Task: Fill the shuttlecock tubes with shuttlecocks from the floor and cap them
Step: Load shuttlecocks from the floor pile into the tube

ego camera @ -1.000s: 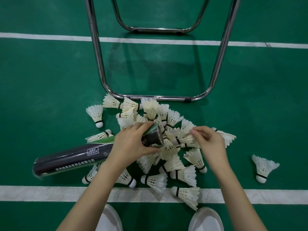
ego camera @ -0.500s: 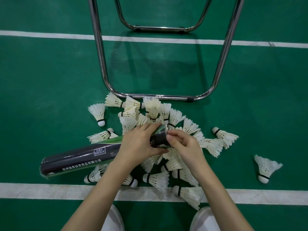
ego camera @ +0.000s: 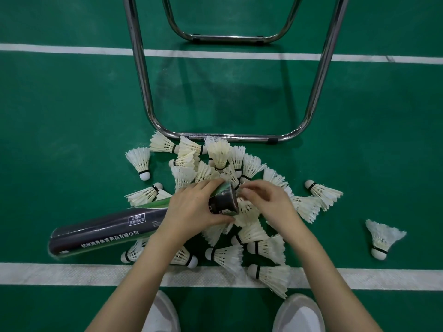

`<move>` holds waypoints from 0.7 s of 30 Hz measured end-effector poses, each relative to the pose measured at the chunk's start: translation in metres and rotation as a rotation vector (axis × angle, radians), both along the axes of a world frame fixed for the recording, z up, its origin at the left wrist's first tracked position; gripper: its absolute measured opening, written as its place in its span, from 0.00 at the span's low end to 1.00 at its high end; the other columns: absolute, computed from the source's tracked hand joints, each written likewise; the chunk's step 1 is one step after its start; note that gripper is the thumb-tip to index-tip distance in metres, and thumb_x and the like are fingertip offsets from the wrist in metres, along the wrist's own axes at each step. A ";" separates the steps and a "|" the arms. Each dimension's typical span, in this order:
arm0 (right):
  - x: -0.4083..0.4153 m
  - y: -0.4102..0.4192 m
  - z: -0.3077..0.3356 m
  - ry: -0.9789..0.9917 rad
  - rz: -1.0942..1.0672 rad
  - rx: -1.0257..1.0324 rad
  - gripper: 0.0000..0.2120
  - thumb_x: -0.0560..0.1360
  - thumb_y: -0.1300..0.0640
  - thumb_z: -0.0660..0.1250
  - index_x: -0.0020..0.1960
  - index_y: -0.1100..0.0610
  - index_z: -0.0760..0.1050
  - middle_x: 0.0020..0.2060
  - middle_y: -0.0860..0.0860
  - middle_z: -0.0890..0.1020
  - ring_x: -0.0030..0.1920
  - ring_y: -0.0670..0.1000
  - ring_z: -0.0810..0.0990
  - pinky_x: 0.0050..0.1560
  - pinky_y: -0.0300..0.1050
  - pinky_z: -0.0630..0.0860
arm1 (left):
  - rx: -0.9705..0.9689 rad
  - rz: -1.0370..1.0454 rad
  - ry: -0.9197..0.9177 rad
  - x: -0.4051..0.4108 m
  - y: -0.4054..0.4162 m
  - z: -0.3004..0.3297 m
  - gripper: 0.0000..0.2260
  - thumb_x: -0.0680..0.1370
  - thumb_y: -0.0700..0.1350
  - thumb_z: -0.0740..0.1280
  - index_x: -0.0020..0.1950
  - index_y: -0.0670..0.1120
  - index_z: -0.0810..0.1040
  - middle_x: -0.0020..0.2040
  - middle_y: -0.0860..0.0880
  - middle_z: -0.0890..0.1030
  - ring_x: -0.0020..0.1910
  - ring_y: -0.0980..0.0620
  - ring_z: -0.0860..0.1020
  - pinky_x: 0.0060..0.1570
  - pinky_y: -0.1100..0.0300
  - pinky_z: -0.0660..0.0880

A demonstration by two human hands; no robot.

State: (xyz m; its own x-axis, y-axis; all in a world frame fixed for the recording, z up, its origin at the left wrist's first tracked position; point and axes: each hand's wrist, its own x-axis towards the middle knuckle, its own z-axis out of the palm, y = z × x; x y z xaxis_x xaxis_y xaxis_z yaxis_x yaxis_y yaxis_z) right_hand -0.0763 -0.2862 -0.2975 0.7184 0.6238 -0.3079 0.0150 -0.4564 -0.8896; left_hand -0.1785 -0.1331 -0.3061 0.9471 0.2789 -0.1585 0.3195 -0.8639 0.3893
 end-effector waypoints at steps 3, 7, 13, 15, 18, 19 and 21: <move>0.019 -0.011 -0.013 -0.269 0.061 -0.223 0.11 0.75 0.57 0.66 0.58 0.50 0.76 0.55 0.47 0.79 0.57 0.45 0.74 0.59 0.40 0.69 | -0.005 -0.002 0.035 -0.004 0.004 -0.002 0.39 0.63 0.71 0.66 0.69 0.57 0.64 0.61 0.57 0.75 0.56 0.53 0.75 0.47 0.58 0.69; 0.028 -0.011 -0.035 -0.403 0.195 -0.363 0.19 0.77 0.61 0.63 0.67 0.54 0.70 0.63 0.51 0.74 0.67 0.49 0.65 0.57 0.32 0.58 | 0.012 -0.023 0.066 -0.007 -0.003 -0.004 0.38 0.63 0.72 0.65 0.69 0.56 0.64 0.60 0.58 0.76 0.56 0.54 0.74 0.50 0.57 0.67; 0.028 -0.011 -0.048 -0.539 0.202 -0.495 0.10 0.77 0.57 0.62 0.55 0.56 0.77 0.49 0.51 0.79 0.55 0.53 0.70 0.50 0.42 0.61 | -0.069 0.034 0.094 -0.008 0.003 -0.001 0.40 0.62 0.73 0.65 0.69 0.56 0.65 0.60 0.56 0.76 0.56 0.53 0.74 0.51 0.56 0.72; 0.030 -0.014 -0.044 -0.518 0.173 -0.504 0.08 0.77 0.57 0.63 0.52 0.57 0.79 0.49 0.52 0.79 0.54 0.54 0.72 0.53 0.46 0.65 | -0.062 0.027 0.086 -0.007 0.005 -0.001 0.41 0.61 0.74 0.63 0.69 0.57 0.64 0.63 0.57 0.73 0.59 0.53 0.73 0.52 0.55 0.73; 0.032 -0.020 -0.030 -0.405 0.010 -0.432 0.08 0.76 0.56 0.64 0.52 0.57 0.79 0.48 0.51 0.80 0.52 0.53 0.75 0.55 0.50 0.71 | -0.055 0.018 0.074 -0.007 0.006 -0.001 0.42 0.61 0.75 0.62 0.70 0.58 0.63 0.64 0.56 0.70 0.60 0.54 0.71 0.51 0.54 0.74; 0.033 -0.022 -0.024 -0.374 -0.055 -0.398 0.08 0.76 0.55 0.65 0.52 0.56 0.79 0.47 0.50 0.80 0.50 0.53 0.76 0.54 0.50 0.72 | -0.058 0.018 0.072 -0.007 0.006 -0.001 0.41 0.61 0.74 0.63 0.70 0.58 0.62 0.63 0.56 0.70 0.60 0.54 0.71 0.50 0.55 0.74; 0.033 -0.024 -0.010 -0.321 -0.172 -0.297 0.08 0.75 0.54 0.66 0.52 0.56 0.78 0.45 0.50 0.81 0.47 0.52 0.78 0.50 0.47 0.74 | -0.070 0.025 0.062 -0.008 0.005 -0.001 0.41 0.61 0.73 0.64 0.71 0.59 0.61 0.63 0.57 0.70 0.60 0.54 0.71 0.50 0.56 0.73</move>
State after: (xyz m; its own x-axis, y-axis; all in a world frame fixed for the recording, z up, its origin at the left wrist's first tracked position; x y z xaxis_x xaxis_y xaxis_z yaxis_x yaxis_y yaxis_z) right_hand -0.0430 -0.3097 -0.3073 0.8916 0.4060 -0.2006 0.1698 -0.7103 -0.6831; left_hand -0.1865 -0.1280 -0.3067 0.9278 0.2882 -0.2369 0.3658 -0.8271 0.4267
